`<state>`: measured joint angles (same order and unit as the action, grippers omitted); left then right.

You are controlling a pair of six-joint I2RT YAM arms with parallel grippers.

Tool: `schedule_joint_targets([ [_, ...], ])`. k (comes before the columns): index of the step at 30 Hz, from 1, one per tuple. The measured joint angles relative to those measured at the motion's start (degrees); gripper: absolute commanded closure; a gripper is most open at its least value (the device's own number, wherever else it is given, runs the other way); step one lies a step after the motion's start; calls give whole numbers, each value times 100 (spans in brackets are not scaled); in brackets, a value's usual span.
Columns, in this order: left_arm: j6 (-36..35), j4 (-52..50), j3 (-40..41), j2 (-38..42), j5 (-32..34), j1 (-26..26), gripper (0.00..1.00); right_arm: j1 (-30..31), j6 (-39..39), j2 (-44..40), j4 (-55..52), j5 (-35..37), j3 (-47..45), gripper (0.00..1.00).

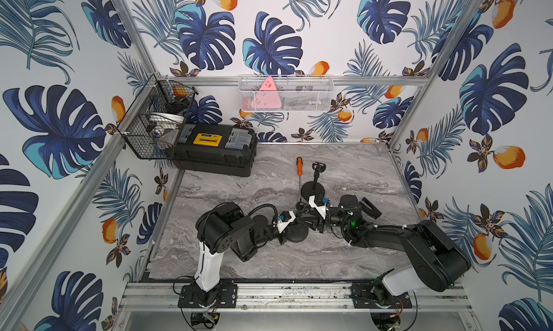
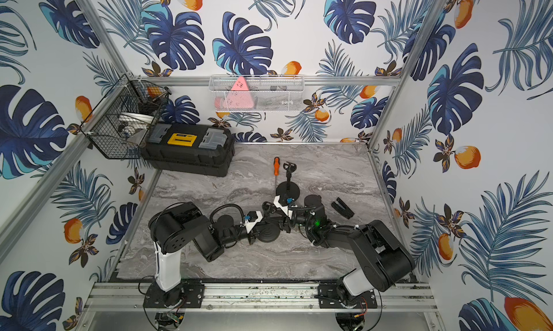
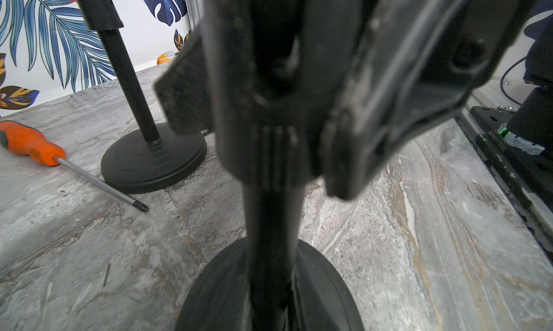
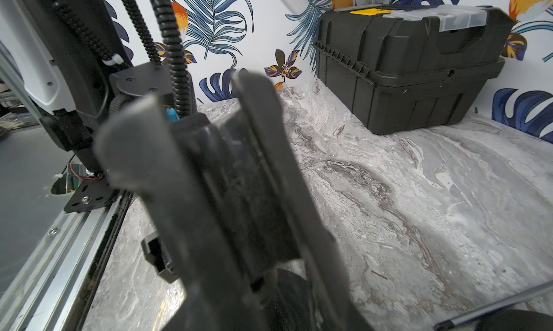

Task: Assemble a microphone stand
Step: Screw the microphone stand pole into the microphone stand base.

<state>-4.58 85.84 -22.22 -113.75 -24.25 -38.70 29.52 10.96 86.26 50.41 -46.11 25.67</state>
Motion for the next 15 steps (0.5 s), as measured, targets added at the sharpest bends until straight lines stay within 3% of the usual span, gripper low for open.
schedule_joint_targets([
  [4,2,-39,-31,0,0,0,90,31,-101,129,205,-94,-7,73],
  [6,37,-55,-37,0,20,0,90,33,-70,219,496,-68,-59,86],
  [9,140,-98,-57,11,44,0,90,24,-28,345,890,-39,-142,99],
  [15,44,-120,-31,44,44,-7,86,85,-76,474,1434,46,-345,100],
])
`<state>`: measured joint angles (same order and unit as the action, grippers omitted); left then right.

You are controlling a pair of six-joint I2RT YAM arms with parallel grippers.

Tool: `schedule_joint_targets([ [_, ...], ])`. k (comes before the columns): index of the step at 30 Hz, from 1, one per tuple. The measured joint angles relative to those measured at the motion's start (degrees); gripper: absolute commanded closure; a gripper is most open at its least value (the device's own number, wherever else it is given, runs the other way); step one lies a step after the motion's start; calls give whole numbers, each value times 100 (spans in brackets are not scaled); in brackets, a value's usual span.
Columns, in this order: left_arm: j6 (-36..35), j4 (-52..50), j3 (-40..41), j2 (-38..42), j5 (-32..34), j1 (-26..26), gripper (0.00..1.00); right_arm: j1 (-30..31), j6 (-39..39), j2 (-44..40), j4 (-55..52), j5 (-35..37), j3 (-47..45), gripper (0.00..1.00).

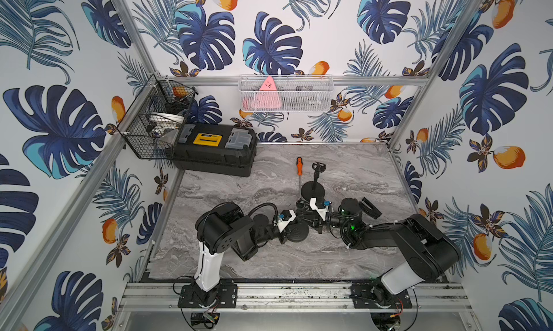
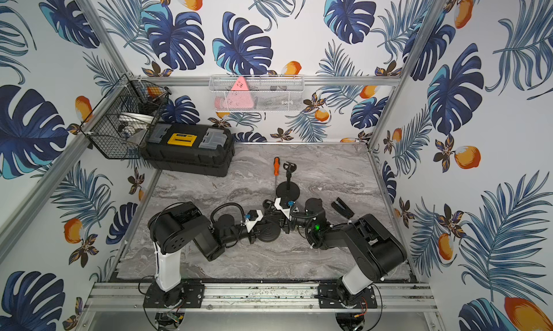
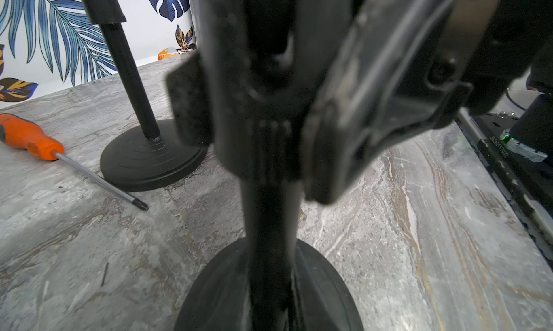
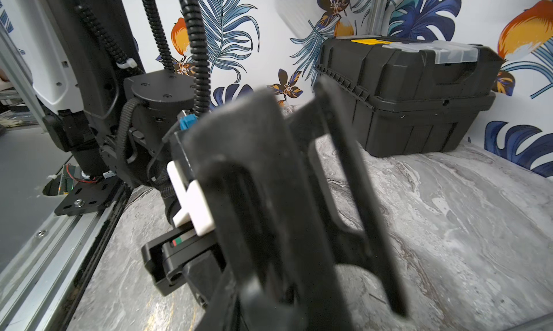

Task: Assemble a microphone stand
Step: Screw the microphone stand pole into the microphone stand base.

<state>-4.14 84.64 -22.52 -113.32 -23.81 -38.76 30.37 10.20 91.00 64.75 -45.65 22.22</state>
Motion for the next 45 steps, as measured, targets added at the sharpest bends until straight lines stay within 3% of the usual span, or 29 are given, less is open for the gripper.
schedule_joint_targets([
  [5,-44,-61,59,63,46,-13,62,162,35,-46,321,343,-227,100],
  [8,-26,-343,122,83,118,-11,58,337,35,-87,367,715,-286,100],
  [16,-9,-413,251,195,160,-11,58,874,-31,-203,802,2013,-658,100],
  [30,256,-219,282,313,160,17,61,2492,-345,-525,621,5643,-820,100],
  [37,295,-26,251,153,195,17,71,2583,-678,-632,433,6137,-791,100],
  [45,317,26,144,101,157,15,68,2581,-804,-640,299,6175,-737,100],
])
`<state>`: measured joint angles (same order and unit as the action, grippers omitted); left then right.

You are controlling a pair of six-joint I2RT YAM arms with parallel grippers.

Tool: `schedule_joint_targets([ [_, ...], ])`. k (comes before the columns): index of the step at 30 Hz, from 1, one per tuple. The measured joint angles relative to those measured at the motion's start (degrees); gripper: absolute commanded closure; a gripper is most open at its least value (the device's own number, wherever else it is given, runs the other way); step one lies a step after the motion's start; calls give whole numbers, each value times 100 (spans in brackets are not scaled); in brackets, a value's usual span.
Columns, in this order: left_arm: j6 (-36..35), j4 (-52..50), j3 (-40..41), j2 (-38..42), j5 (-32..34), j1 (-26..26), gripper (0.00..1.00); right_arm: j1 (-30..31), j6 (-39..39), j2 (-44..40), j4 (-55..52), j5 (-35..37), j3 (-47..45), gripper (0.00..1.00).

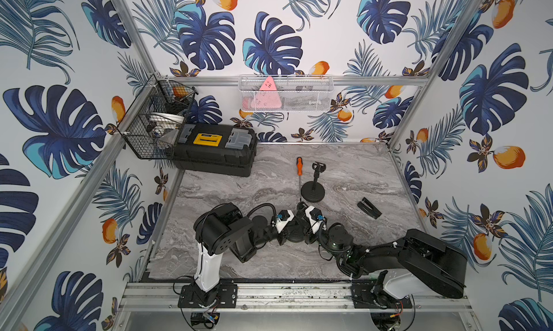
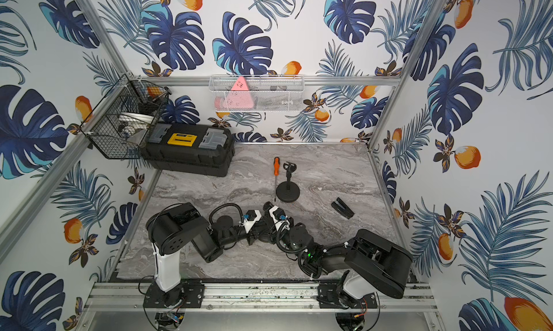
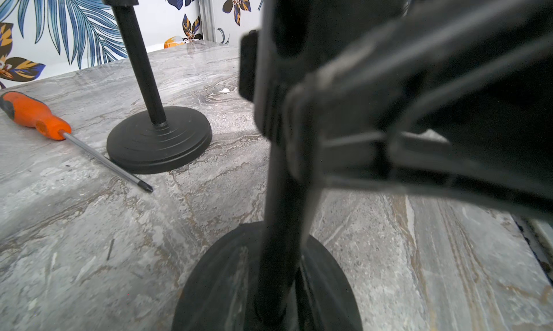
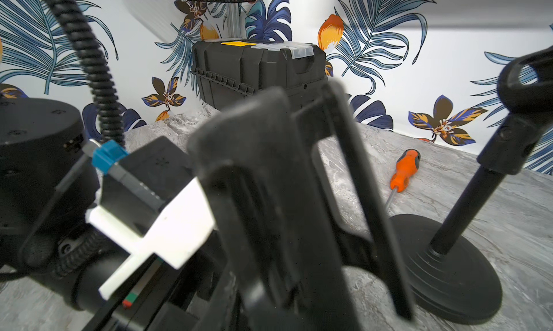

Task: Assemble a microphone stand
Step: Screw the microphone stand pole into the microphone stand base.

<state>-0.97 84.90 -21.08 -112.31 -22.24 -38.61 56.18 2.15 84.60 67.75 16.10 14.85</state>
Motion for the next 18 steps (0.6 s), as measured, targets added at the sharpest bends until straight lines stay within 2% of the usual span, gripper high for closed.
schedule_joint_targets([
  [4,2,13,0,15,-2,0,74,15,2,101,81,-11,37,100],
  [8,-20,35,0,2,-28,0,86,35,0,146,48,-9,109,100],
  [9,-20,44,0,-4,-48,0,86,35,0,136,17,-4,125,96],
  [11,-26,83,0,-31,-63,0,87,37,2,42,-146,7,140,66],
  [13,-46,138,0,-63,-61,-4,87,37,-4,-127,-367,-11,118,46],
  [15,-37,179,2,-85,-48,-4,87,37,-13,-391,-879,-81,15,40],
  [18,-42,203,11,-92,-46,-4,87,-4,-7,-973,-1609,-212,-13,38],
])
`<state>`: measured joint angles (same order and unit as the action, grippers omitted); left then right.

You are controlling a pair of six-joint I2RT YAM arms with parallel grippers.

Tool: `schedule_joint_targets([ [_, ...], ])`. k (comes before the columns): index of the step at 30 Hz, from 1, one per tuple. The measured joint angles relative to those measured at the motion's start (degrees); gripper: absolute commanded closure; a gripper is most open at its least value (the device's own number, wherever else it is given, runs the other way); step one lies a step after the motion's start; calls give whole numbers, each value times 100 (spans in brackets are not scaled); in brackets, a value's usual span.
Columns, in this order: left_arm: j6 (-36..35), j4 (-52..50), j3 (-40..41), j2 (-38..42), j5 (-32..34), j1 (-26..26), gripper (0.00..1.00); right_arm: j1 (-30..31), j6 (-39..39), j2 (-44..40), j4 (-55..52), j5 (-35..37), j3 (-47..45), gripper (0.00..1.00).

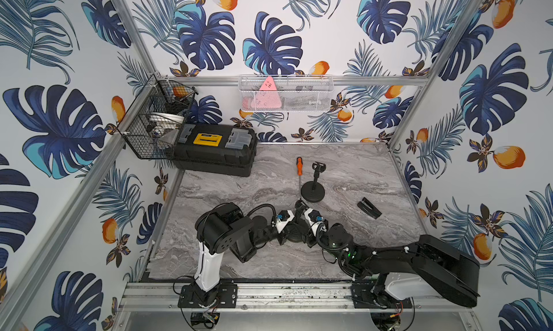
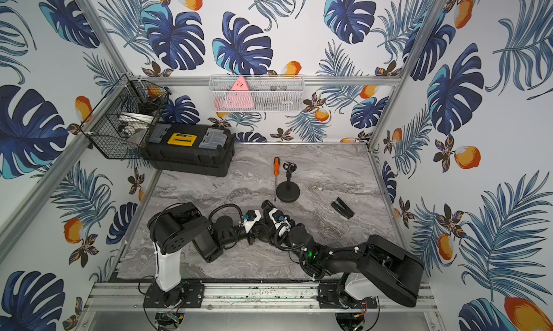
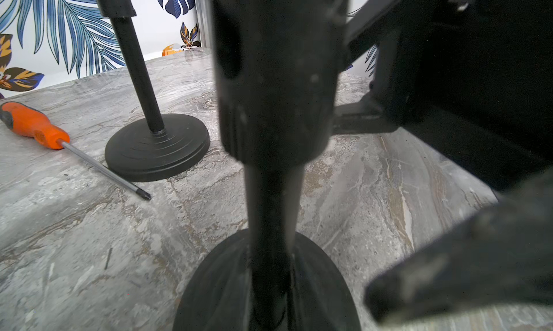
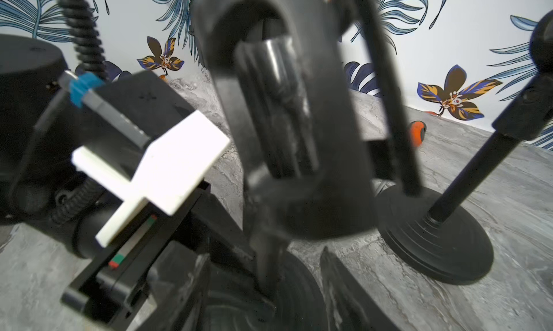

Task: Assemble a microphone stand
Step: Screw the microphone stand pole into the microphone stand base.

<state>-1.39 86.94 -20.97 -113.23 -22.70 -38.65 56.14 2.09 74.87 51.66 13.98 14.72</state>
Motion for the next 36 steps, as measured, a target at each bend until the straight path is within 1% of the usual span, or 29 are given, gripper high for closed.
schedule_joint_targets([
  [1,0,2,2,0,0,0,87,-35,11,-219,-201,-79,2,38],
  [4,-4,2,9,4,2,0,87,-326,50,-785,-796,-669,-11,38],
  [6,-9,2,11,7,2,-2,87,-750,83,-1058,-1137,-1189,-33,39],
  [9,-22,11,22,7,2,-7,87,-1633,168,-1222,-1493,-2223,-57,41],
  [11,-22,37,22,-7,2,-17,87,-2083,243,-1099,-1622,-2881,-17,43],
  [13,-24,50,20,-20,4,-22,87,-2295,411,-850,-1696,-3484,72,44],
  [16,-24,94,0,-61,0,-31,87,-2391,817,-411,-1641,-4218,116,42],
  [19,-26,114,-17,-85,2,-42,87,-2404,1255,42,-1609,-4730,271,42],
  [23,-63,87,-42,-83,26,-76,87,-2433,1541,448,-1338,-5095,490,44],
  [29,-157,4,-39,-26,70,-111,87,-2605,1495,918,-533,-5414,481,49],
  [32,-173,-83,-39,26,109,-133,87,-2632,1329,1292,151,-5497,400,53],
  [36,-173,-120,-39,46,146,-142,86,-2649,994,1980,1325,-5567,254,53],
])
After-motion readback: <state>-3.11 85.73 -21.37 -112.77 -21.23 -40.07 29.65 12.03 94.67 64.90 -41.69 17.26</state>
